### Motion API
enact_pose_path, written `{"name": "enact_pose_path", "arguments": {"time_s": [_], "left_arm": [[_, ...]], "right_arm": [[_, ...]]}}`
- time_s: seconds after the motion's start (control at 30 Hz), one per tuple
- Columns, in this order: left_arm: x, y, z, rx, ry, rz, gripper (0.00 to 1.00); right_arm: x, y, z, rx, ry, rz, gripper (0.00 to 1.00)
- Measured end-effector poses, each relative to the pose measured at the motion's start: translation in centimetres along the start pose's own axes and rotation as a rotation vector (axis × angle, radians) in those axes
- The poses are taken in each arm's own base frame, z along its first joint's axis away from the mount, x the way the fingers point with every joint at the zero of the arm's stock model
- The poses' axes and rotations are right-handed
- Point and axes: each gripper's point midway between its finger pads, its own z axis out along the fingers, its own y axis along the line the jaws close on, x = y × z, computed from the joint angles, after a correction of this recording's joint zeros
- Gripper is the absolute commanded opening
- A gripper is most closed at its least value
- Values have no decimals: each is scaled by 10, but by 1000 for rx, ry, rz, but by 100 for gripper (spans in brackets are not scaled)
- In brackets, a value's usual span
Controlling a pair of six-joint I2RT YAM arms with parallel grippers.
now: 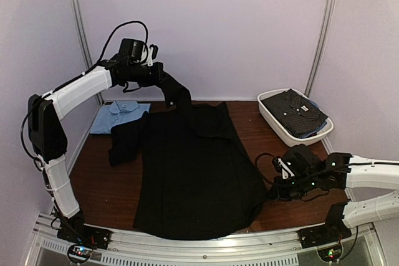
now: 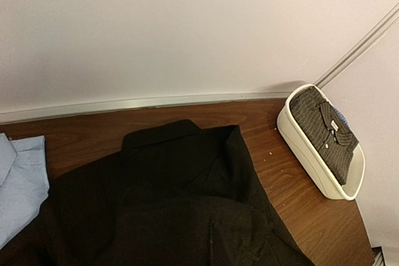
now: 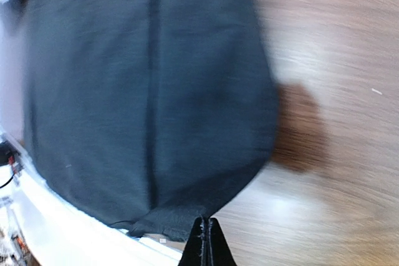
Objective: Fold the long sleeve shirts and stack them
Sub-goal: Pick up the flattened shirt from the center of the board.
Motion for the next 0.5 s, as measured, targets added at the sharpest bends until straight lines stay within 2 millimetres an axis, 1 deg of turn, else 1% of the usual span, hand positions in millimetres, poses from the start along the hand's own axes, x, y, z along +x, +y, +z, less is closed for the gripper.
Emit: {"name": "enact_pose_path", "arguments": {"time_s": [0.1,0.27,0.37,0.5], "left_arm": [[-12,9,-4,-13,-31,-4,0],[-24,35,-8,-62,-60,-12,0],[-29,47,-11,-93,-73,-11,0],[-36,66,-15,-131,-93,-11,0]], "right_arm": [[1,20,2,-77,8,-41,0],[6,57,8,-162,45,-132,0],[13,74,14,-195,71,-185,0],[24,86,25,-210,117,-242,0]]}}
